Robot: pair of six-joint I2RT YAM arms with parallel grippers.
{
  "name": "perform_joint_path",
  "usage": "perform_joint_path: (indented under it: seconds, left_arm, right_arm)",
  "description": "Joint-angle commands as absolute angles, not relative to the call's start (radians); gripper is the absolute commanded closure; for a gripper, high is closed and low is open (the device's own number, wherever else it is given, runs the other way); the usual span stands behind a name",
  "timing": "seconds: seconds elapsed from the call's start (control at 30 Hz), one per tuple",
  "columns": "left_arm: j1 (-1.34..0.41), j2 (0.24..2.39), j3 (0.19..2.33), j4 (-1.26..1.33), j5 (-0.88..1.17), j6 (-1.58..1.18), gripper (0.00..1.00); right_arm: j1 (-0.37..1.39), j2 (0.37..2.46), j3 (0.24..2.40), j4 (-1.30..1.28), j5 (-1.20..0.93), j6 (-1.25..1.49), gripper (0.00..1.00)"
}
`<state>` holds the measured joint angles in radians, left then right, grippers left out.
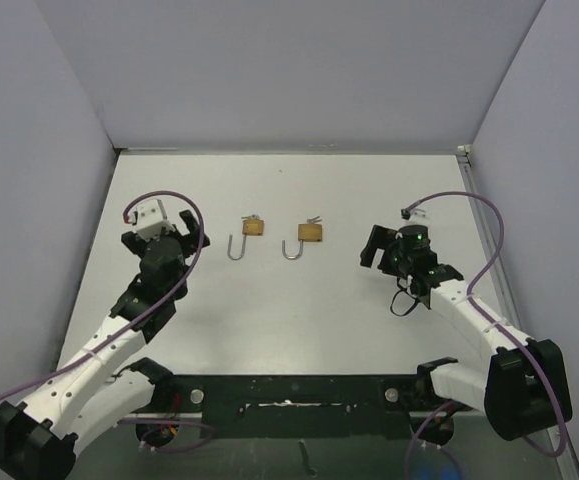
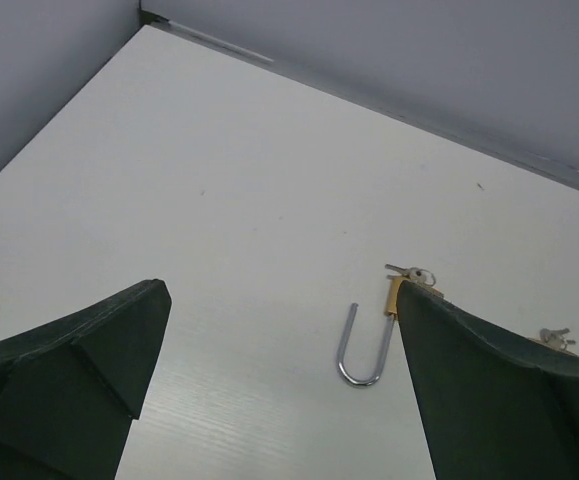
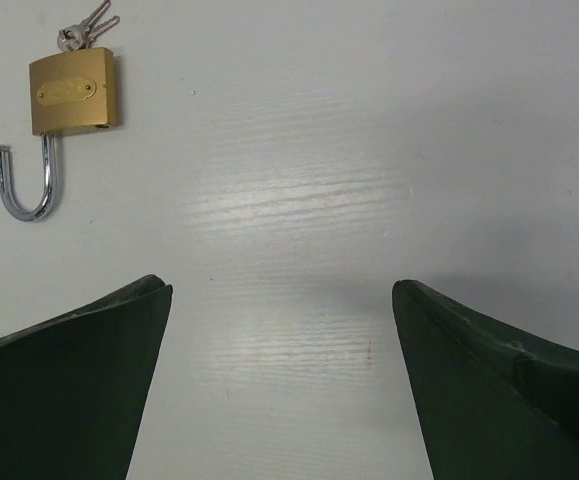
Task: Unlock with the key
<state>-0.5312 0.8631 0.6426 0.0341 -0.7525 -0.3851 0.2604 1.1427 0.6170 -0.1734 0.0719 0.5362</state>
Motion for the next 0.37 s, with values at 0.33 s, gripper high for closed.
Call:
perform_joint_path:
  seconds: [0.33]
  left_arm:
    - [-0.462, 0.74, 0.52, 0.197, -0.744, -0.372, 0.02]
  right_arm:
    - [0.257, 1.123, 0.601, -0.066, 0.087, 0.6, 0.0]
